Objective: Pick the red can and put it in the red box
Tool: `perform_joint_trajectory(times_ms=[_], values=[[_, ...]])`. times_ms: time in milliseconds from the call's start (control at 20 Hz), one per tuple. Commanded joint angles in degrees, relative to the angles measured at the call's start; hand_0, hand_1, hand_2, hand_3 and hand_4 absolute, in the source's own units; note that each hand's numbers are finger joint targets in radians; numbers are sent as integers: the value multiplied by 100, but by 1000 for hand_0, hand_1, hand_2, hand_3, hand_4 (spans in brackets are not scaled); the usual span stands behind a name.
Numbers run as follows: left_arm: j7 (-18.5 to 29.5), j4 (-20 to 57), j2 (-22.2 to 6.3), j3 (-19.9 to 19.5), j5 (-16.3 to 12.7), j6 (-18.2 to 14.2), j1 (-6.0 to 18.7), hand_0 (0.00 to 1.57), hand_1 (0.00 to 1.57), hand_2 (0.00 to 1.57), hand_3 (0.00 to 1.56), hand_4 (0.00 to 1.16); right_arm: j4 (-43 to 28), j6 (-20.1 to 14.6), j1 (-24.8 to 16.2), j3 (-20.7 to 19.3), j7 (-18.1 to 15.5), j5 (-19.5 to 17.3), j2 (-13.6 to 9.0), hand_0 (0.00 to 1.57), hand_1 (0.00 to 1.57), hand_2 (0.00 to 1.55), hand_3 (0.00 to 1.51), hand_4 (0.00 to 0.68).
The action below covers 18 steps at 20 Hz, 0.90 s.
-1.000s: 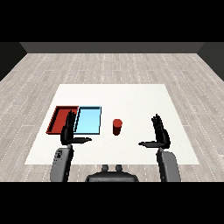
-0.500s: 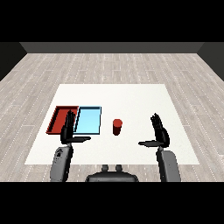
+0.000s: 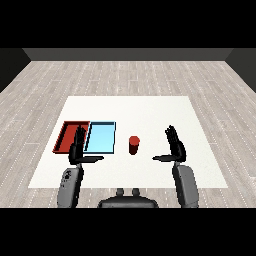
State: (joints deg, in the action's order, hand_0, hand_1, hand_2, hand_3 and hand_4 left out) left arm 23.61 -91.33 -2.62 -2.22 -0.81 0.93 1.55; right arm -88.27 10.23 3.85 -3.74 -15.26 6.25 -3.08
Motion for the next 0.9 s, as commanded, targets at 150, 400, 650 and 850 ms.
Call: perform_joint_trajectory(times_ms=[150,400,650,850], values=[[32,328,-145,-249,-219,156,275,0,0,0,0,0,814,-233,402,180,-121,0,299,0,0,0,0,0],[-279,-27,-113,-178,-208,35,206,0,0,0,0,0,1119,-1086,841,973,-1,346,305,0,0,0,0,0],[129,135,6,-5,-141,161,-138,0,0,0,0,0,2008,-589,904,643,-979,147,307,0,0,0,0,0],[-158,-29,-14,-65,-212,87,38,0,0,0,0,0,1967,-646,1016,629,-817,461,307,0,0,0,0,0]])
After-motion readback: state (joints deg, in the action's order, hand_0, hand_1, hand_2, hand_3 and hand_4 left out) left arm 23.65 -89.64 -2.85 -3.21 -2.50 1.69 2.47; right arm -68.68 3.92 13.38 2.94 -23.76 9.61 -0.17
